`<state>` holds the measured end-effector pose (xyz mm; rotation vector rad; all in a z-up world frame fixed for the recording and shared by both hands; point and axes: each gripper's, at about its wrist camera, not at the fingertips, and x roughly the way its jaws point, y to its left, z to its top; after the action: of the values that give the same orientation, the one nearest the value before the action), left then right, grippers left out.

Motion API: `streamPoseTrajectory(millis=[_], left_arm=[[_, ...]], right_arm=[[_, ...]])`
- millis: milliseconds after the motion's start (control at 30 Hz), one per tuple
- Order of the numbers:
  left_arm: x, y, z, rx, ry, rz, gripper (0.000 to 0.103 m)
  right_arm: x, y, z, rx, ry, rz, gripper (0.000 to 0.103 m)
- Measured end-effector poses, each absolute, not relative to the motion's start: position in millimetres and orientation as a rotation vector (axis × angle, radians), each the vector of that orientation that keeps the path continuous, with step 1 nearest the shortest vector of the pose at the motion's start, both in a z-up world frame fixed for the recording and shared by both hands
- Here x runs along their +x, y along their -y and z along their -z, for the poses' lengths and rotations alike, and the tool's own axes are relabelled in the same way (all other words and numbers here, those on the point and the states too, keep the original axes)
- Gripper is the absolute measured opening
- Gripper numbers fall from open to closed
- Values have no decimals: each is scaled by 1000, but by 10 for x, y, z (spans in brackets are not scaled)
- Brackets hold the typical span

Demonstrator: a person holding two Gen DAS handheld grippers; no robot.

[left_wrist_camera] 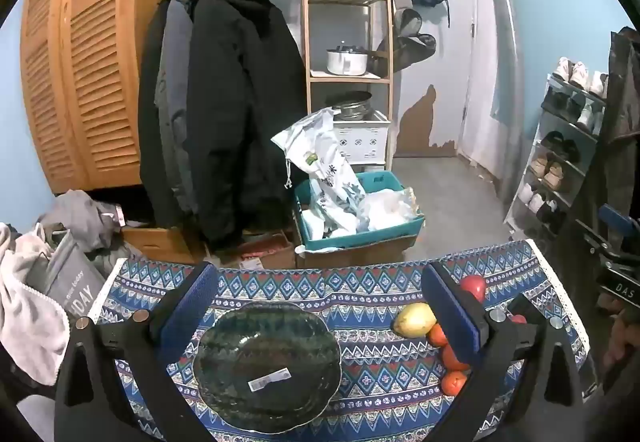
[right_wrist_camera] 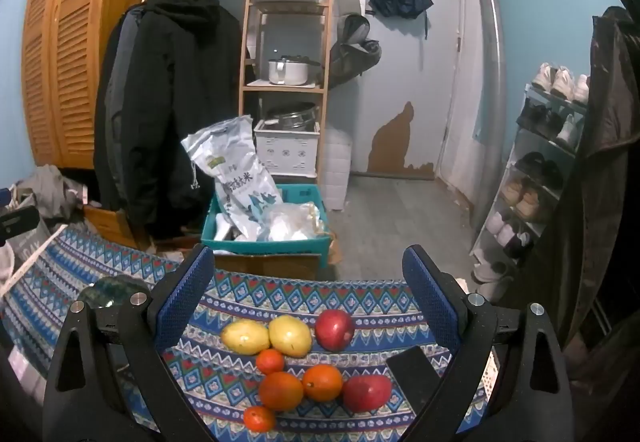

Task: Organize fruits

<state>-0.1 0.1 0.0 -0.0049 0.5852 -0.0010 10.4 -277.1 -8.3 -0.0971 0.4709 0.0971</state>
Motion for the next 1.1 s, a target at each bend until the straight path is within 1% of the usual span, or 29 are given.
streamPoseTrajectory(millis=[1100], left_arm=[[-39, -1, 9, -11, -580, 10, 102]], right_arm=[[114, 2731, 85, -105, -476, -97, 93]])
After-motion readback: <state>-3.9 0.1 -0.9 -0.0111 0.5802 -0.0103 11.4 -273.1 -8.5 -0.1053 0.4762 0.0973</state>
